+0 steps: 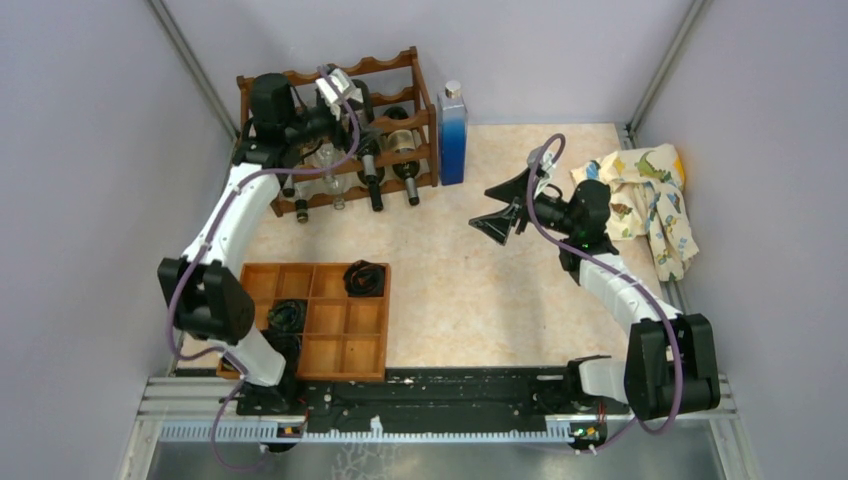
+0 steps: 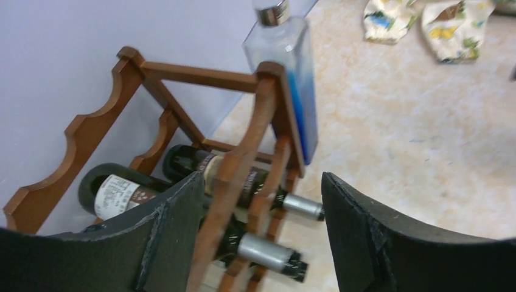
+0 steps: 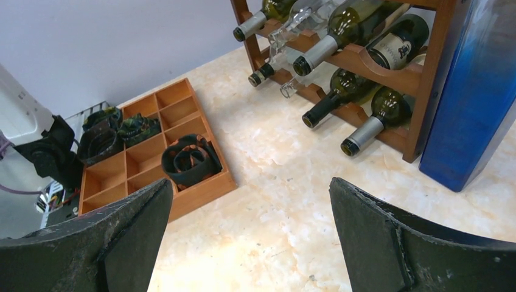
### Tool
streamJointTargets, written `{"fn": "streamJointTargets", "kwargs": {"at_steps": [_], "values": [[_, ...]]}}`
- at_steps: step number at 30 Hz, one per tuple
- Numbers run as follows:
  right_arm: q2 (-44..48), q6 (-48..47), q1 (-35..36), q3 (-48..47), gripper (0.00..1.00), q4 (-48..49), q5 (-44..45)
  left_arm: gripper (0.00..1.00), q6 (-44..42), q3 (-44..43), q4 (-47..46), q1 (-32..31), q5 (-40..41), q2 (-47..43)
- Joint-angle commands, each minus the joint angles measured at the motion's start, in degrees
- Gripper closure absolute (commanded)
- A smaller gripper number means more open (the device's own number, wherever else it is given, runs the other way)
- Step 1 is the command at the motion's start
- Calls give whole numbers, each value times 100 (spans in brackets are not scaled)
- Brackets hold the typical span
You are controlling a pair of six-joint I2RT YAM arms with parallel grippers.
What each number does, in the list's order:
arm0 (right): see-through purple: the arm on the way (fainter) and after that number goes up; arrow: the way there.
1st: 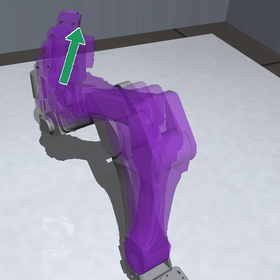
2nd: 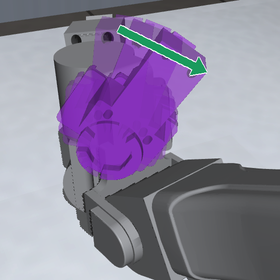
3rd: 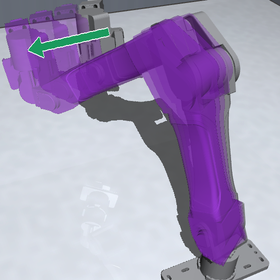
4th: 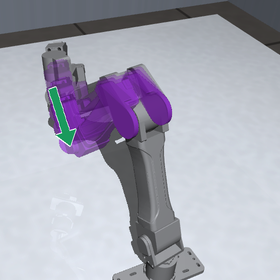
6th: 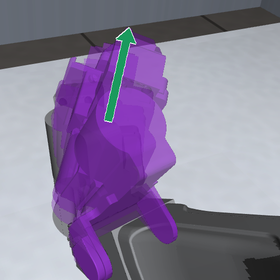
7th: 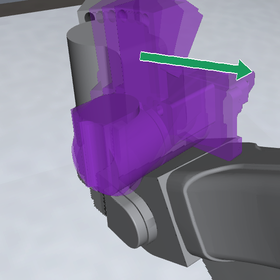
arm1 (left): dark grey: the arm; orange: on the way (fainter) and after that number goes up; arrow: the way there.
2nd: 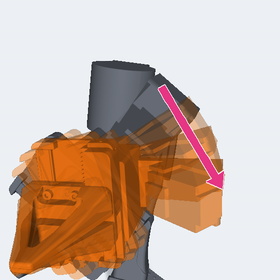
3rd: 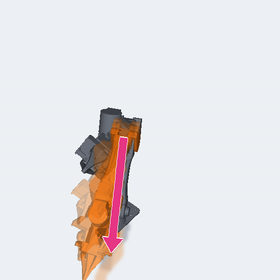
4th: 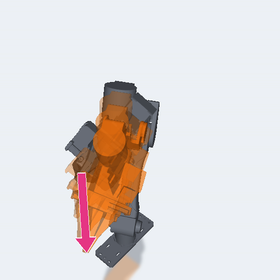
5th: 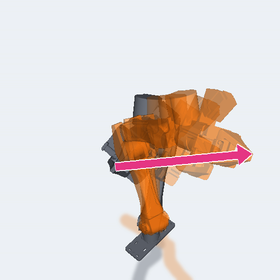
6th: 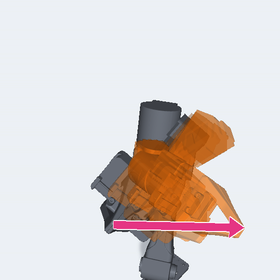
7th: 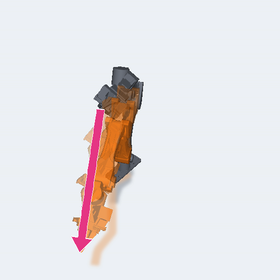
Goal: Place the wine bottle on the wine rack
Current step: Place the wine bottle in the wine rack, then adjust the wine rack at the center of the board.
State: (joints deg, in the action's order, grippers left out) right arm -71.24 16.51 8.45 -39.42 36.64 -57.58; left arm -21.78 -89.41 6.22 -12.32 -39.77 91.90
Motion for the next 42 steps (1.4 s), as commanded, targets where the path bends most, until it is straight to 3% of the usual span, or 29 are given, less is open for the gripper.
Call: {"fn": "streamJointTargets", "kwargs": {"at_steps": [1, 9, 13, 22, 26, 30, 42], "values": [[199, -234, -45, -326, 2, -37, -162, 26, -936, -846, 683, 335, -1105, 870], [185, -289, -62, -339, 2, -157, -173, 39, -965, -1533, 803, 344, -1202, 1787], [148, -248, -63, -321, 2, -122, -161, 51, -916, -1645, 694, 336, -1306, 2019], [89, -227, -63, -318, 2, -70, -141, 61, -974, -1733, 654, 168, -1361, 2285], [102, -219, -70, -297, 2, -79, -137, 85, -1011, -1743, 683, 151, -1417, 2295], [117, -211, -110, -286, 2, -88, -146, 100, -1239, -1689, 900, 151, -1546, 2157], [93, -140, -124, -321, 2, 1, -166, 100, -1427, -858, 930, 159, -1983, 1343]]}}
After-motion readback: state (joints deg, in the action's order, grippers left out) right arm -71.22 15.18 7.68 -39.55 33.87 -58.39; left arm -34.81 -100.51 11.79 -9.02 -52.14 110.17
